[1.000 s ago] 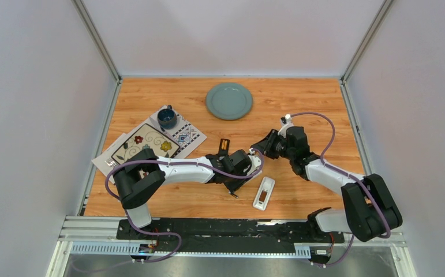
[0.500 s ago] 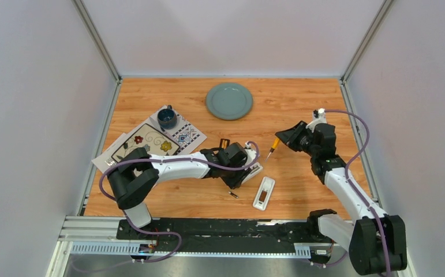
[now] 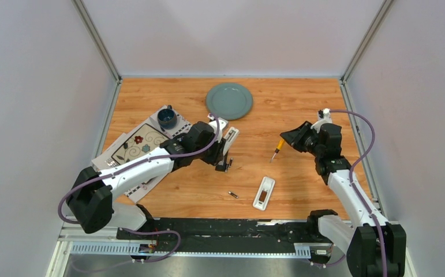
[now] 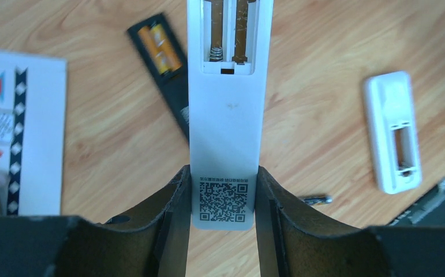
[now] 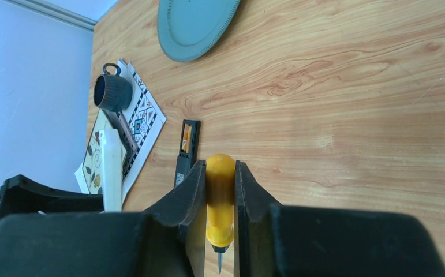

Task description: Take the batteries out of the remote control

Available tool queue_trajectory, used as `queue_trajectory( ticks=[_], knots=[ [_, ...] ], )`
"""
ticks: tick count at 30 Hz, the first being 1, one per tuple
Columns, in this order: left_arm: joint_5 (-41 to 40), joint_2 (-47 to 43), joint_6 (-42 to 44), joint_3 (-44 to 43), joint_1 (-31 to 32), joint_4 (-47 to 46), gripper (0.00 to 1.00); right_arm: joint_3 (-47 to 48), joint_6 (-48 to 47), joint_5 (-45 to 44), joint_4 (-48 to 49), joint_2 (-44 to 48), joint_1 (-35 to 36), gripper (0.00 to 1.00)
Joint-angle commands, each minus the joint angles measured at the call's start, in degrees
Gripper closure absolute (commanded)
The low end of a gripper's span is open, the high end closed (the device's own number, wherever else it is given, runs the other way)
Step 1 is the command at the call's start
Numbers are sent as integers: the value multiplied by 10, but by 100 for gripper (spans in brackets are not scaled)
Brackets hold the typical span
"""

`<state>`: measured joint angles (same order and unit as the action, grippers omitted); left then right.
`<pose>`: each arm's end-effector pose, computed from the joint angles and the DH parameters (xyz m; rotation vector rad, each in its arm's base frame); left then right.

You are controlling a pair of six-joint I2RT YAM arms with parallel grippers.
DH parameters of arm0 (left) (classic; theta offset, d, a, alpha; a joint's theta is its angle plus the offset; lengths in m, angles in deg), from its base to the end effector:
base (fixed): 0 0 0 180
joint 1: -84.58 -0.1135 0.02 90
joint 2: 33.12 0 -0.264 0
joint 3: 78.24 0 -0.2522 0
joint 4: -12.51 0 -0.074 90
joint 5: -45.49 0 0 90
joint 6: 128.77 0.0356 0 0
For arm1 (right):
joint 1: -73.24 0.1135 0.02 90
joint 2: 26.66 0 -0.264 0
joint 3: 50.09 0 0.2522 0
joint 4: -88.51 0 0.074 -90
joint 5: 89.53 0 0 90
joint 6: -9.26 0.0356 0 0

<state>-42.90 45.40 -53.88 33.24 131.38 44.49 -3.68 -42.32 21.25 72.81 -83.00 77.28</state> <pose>0.2028 -0.2174 0.2551 0.6627 2.2804 -0.5727 0.2174 0.0280 0.2433 0.3843 2.0522 0.8272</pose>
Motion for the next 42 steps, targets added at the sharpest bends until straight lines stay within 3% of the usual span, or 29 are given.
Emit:
queue_trajectory(
  ticks=[1,5,16,19,22,23,26,30,34,42],
  knots=[
    [-71,-34,-54,49,-26,30,100,-10,-5,15,14,-3,-1,100],
    [-100,-26,-83,77,-42,34,100,-12,-3,21,34,-8,-2,100],
    [-136,75,-114,55,-64,64,100,-19,-8,26,31,-9,-1,100],
    [-149,92,-120,46,-67,76,94,-22,-8,27,30,-7,-1,100],
    [-158,85,-125,51,-69,74,68,-22,-10,26,28,-7,-1,100],
    [-161,81,-126,56,-69,73,54,-22,-10,27,28,-7,-1,100],
    [-167,59,-125,66,-69,69,35,-21,-11,27,28,-9,-1,100],
    [-161,31,-113,72,-69,67,23,-21,-11,28,31,-14,-1,100],
    [-147,2,-101,79,-69,58,19,-20,-12,29,30,-13,-1,100],
    [-92,6,-84,34,-68,86,21,-24,-9,30,35,-15,-2,100]
  ],
)
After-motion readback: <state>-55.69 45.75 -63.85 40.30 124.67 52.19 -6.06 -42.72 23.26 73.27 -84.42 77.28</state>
